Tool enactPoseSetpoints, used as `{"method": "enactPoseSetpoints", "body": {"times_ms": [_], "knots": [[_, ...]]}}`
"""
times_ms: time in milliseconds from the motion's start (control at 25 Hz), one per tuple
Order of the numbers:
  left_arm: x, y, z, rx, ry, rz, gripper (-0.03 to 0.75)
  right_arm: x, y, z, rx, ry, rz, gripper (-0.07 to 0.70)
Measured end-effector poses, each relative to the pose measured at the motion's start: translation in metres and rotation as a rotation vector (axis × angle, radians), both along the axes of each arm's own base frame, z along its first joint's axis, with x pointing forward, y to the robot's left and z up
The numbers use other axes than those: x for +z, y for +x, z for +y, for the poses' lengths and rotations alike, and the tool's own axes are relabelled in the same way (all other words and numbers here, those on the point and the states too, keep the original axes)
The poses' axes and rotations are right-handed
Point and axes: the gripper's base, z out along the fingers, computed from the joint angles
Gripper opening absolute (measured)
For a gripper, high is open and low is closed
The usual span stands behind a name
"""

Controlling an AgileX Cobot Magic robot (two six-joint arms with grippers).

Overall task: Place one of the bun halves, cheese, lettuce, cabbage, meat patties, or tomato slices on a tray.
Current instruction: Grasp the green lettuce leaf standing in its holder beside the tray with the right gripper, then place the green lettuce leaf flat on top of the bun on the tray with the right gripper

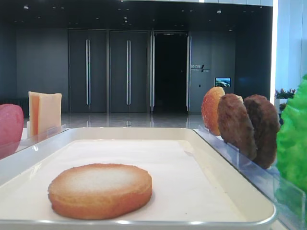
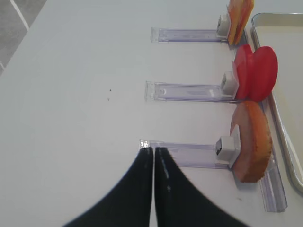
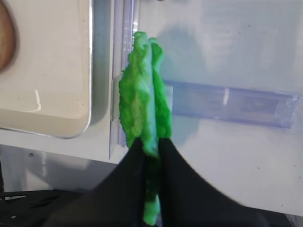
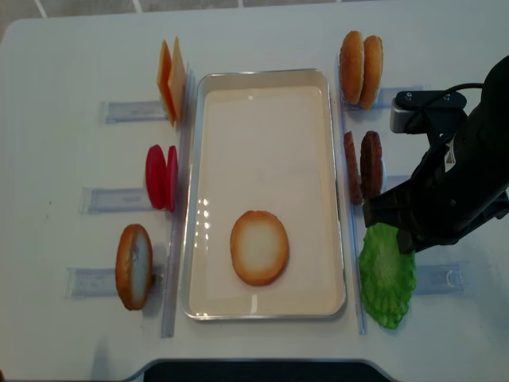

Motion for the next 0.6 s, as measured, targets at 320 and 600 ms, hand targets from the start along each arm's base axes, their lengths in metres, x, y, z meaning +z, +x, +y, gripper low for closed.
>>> {"method": "enactPoseSetpoints", "body": {"times_ms": [320, 600], "knots": [[0.000, 0.000, 0.000, 0.000, 0.000, 0.000, -0.001, 0.017, 0.000, 0.001, 0.004, -0.009, 0.028, 0.062], [0.000, 0.000, 0.000, 0.000, 0.000, 0.000, -0.001, 0.047, 0.003, 0.011, 0.016, 0.105, -0.027, 0.062]]}}
